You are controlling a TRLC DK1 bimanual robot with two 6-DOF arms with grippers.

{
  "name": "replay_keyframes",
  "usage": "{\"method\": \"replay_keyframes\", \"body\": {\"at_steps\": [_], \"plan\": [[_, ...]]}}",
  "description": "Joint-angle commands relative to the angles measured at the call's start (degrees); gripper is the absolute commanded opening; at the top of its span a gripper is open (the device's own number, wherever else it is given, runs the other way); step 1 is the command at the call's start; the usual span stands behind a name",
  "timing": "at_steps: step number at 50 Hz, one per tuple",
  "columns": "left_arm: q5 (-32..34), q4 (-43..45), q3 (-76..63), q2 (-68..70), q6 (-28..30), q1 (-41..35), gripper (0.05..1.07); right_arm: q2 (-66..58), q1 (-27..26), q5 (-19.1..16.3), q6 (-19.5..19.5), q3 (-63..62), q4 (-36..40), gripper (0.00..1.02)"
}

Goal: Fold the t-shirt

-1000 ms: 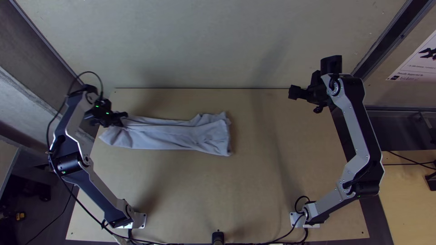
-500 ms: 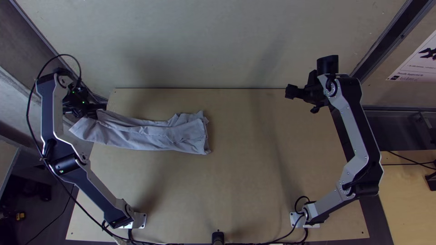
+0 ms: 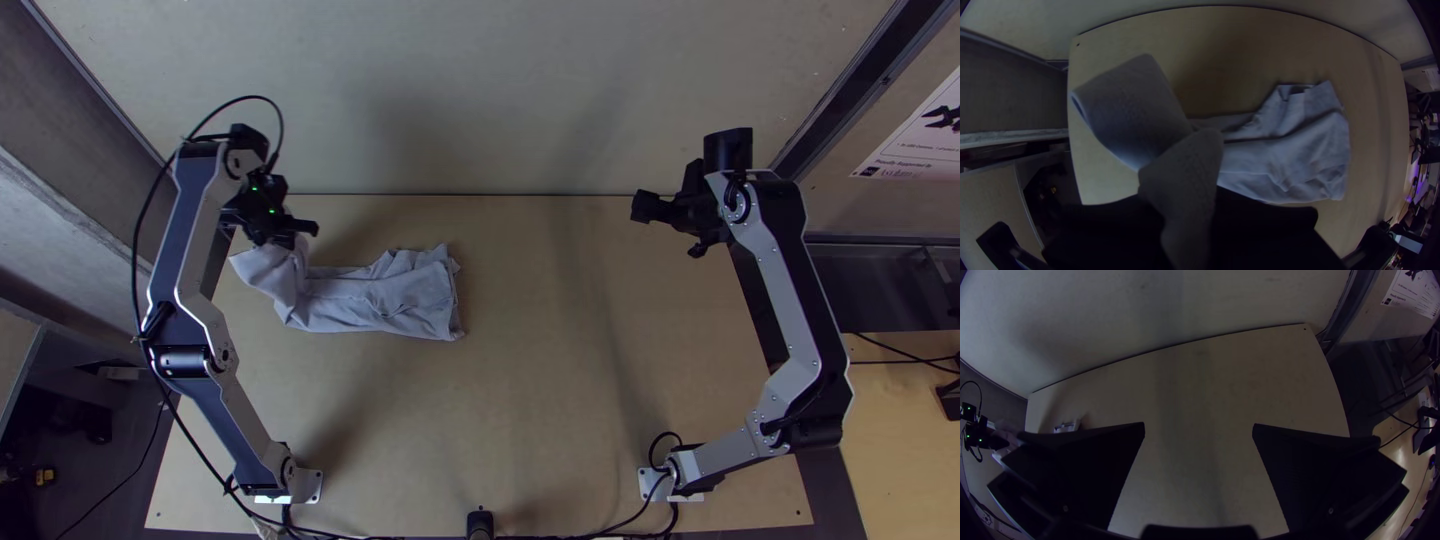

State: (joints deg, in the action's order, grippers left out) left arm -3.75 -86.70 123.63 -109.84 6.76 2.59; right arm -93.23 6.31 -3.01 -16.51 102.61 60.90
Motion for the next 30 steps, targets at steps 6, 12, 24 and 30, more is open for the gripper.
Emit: {"method": "replay_keyframes", "body": {"at_steps": [6,12,24,30], "plan": [[-0.3,-1.4,-2.2,1.0,-6.6,-8.2,0.08,2.7,-0.9,0.4,-1.3,-2.1,0.1,0.99],[-0.3,-1.4,-2.8,-0.5,-9.6,-13.1,0.08,3.5,-0.9,0.4,-1.3,-2.9,-0.1,0.99],[-0.3,-1.2,-0.3,-5.7,-14.9,-19.8,0.08,5.0,-0.9,0.4,-1.4,-4.6,-0.4,0.99],[-0.1,-1.2,0.3,-8.3,-17.0,-22.7,0.08,5.8,-0.9,0.4,-1.4,-5.8,-1.0,0.99]]}}
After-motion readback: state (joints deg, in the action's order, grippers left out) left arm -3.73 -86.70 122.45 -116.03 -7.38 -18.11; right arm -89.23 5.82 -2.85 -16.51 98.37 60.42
